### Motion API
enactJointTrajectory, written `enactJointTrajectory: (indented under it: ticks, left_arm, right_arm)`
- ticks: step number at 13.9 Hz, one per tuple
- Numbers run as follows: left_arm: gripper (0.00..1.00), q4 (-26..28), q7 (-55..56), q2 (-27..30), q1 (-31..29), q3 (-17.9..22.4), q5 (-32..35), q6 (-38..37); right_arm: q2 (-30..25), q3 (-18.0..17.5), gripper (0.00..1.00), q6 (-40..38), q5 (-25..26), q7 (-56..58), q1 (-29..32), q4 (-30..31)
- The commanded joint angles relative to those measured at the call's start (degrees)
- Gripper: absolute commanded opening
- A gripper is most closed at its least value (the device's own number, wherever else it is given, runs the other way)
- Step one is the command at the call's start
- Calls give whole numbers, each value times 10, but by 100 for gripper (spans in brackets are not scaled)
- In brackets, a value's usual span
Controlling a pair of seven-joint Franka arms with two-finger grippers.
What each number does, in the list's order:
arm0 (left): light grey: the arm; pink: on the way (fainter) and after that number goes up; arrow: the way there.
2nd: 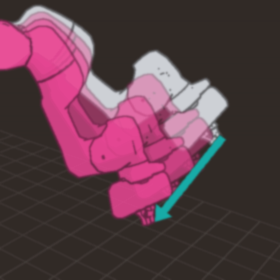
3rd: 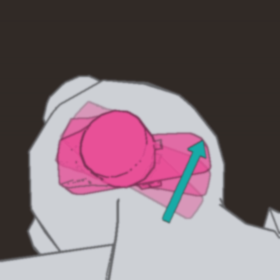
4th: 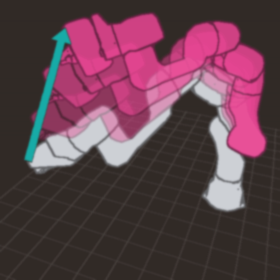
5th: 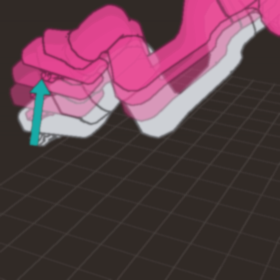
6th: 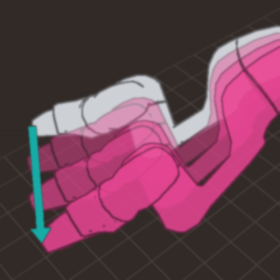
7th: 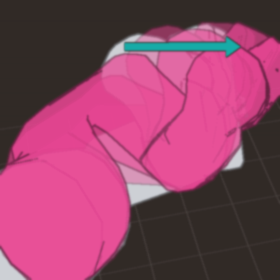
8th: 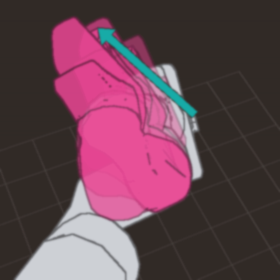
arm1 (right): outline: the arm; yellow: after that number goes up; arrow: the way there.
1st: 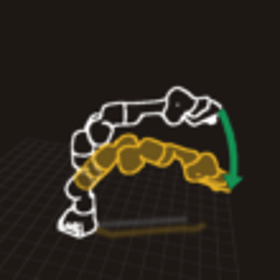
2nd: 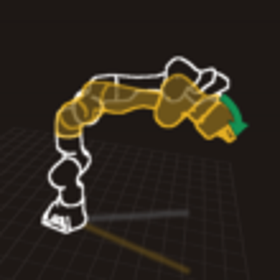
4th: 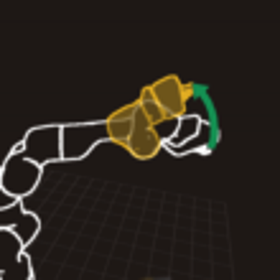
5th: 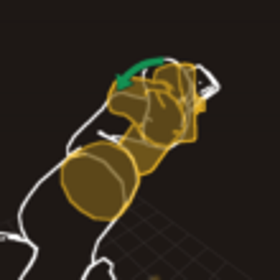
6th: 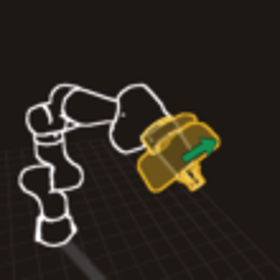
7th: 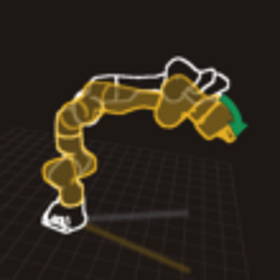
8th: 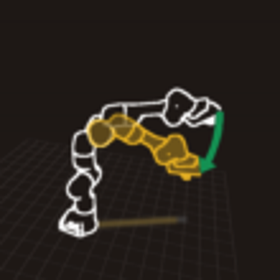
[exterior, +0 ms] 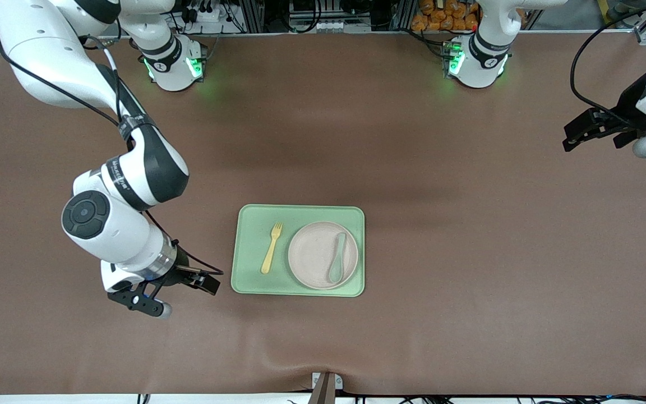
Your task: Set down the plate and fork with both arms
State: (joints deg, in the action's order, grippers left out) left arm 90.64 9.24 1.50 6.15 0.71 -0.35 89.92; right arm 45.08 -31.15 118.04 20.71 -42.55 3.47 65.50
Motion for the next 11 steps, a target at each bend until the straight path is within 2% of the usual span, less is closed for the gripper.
enactJointTrajectory:
  ticks: [1, 3, 7, 11]
  left_arm:
    - [100, 9, -6, 15, -2, -2, 13, -4]
    - [100, 9, -6, 15, -2, -2, 12, -4]
    - [100, 6, -9, 16, -3, -2, 12, -4]
    - [100, 1, -11, 11, -4, -1, 12, -4]
  right_arm:
    - [-16, 17, 100, 32, -4, 45, 7, 22]
    - [-16, 32, 100, 50, -21, 80, 9, 30]
    - [-17, 98, 100, 79, -150, 203, 4, 31]
    - [-34, 130, 100, 46, -181, 292, 9, 33]
